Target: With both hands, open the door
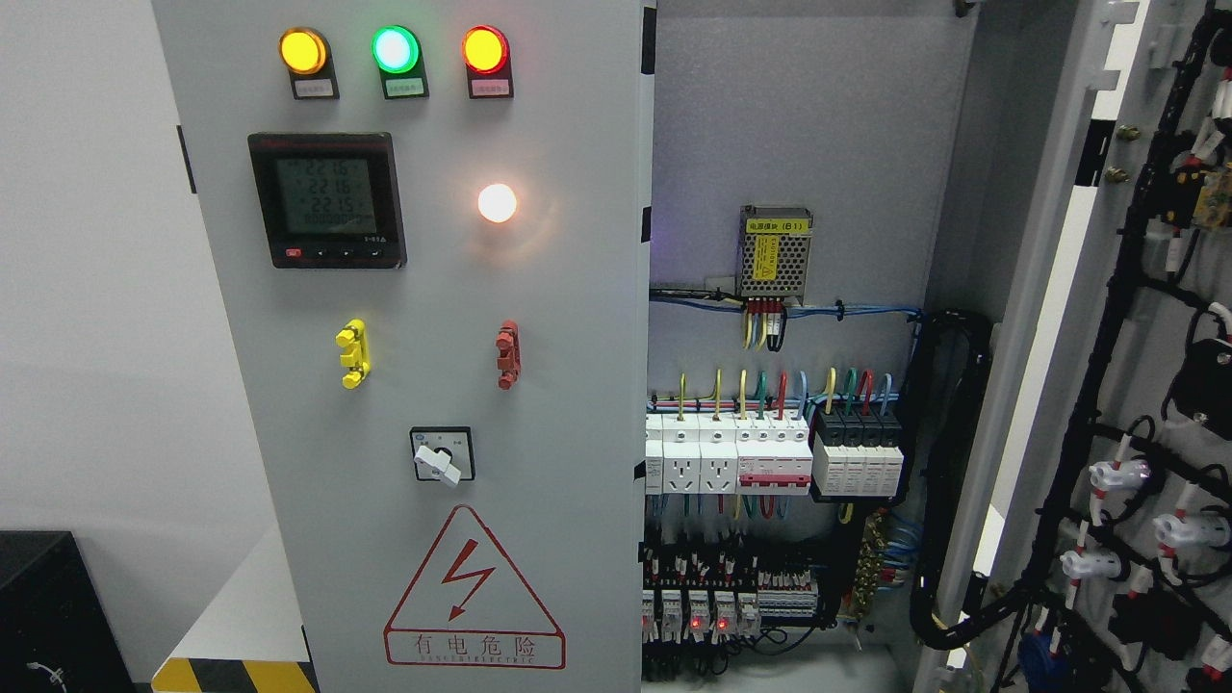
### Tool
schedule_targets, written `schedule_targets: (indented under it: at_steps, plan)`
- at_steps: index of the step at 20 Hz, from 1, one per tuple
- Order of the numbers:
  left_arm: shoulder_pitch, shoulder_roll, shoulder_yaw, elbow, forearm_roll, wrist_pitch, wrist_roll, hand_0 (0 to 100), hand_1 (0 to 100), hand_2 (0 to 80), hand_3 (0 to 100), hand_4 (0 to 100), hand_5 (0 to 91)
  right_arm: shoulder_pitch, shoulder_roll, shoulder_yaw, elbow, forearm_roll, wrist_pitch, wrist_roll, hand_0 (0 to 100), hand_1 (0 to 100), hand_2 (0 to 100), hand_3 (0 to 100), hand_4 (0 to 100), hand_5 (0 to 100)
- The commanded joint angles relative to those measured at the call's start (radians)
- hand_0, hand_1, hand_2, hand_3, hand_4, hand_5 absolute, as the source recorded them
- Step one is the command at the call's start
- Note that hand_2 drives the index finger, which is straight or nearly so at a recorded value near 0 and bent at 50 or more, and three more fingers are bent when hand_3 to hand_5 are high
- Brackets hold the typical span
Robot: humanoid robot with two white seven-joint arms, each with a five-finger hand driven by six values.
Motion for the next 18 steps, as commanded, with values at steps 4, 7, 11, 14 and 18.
schedule_targets:
  at_steps: [4,7,11,14,18]
  plan:
    - [0.012,-0.027,-0.032,0.012,-0.008,0.0,-0.001,0,0,0.0,0,0,0.0,-0.289,-0.001,0.121,-0.415,-0.026,-0.098,-0.005,0,0,0,0,0,0]
    - [0.012,-0.027,-0.083,0.012,0.001,-0.002,-0.001,0,0,0.0,0,0,0.0,-0.439,0.004,0.074,-0.371,-0.029,-0.086,-0.007,0,0,0,0,0,0]
    - [0.014,-0.029,-0.078,0.012,0.005,-0.002,-0.001,0,0,0.0,0,0,0.0,-0.585,0.019,0.06,-0.317,-0.031,0.002,-0.011,0,0,0,0,0,0]
    - [0.014,-0.034,-0.077,0.012,0.007,-0.002,-0.003,0,0,0.0,0,0,0.0,-0.703,0.052,0.038,-0.27,-0.031,0.11,-0.013,0,0,0,0,0,0]
    - [0.015,-0.034,-0.075,0.012,0.007,-0.002,-0.001,0,0,0.0,0,0,0.0,-0.878,0.076,-0.011,-0.155,-0.032,0.233,-0.013,0,0,0,0,0,0]
